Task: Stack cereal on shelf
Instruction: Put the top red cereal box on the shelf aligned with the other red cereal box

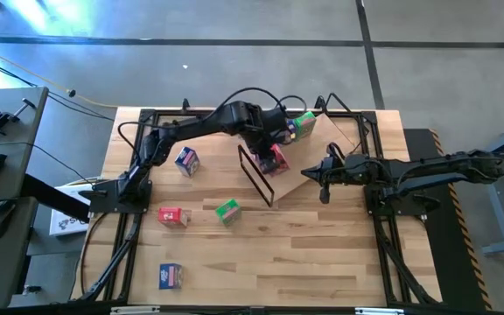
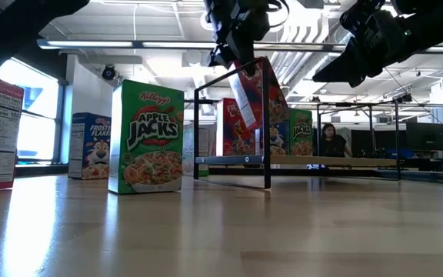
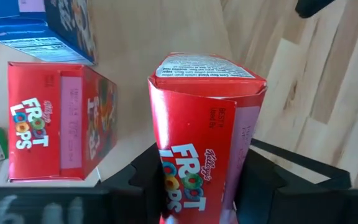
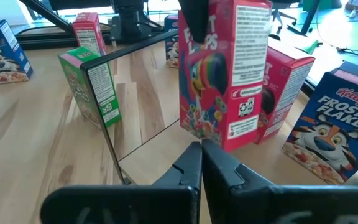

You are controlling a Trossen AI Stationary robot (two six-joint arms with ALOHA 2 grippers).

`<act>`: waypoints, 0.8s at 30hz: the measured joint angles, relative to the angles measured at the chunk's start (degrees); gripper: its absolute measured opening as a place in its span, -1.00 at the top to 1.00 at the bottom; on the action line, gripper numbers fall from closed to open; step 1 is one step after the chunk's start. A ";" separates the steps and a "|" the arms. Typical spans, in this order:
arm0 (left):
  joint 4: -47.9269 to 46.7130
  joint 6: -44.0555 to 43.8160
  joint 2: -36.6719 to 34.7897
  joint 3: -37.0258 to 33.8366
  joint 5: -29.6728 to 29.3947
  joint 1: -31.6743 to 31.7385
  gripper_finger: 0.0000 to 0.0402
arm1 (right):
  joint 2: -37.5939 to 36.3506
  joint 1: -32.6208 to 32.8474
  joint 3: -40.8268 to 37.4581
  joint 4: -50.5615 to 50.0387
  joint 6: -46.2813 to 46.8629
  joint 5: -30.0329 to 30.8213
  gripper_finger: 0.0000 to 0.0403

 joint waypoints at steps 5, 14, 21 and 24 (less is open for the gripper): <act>0.08 -0.33 0.00 0.00 -0.24 -0.40 0.13 | 0.00 0.00 0.00 0.00 0.07 -0.05 1.00; 0.23 -0.41 0.00 0.00 -0.70 -0.40 0.01 | 0.00 0.00 0.00 -0.22 1.36 -0.75 1.00; 1.16 2.61 -1.53 0.85 -4.07 -0.71 0.27 | 0.00 0.00 0.00 -0.51 3.44 -3.17 1.00; 0.42 4.04 -4.24 0.87 -9.91 -2.11 0.46 | 0.00 0.00 0.00 -1.01 3.90 -3.19 1.00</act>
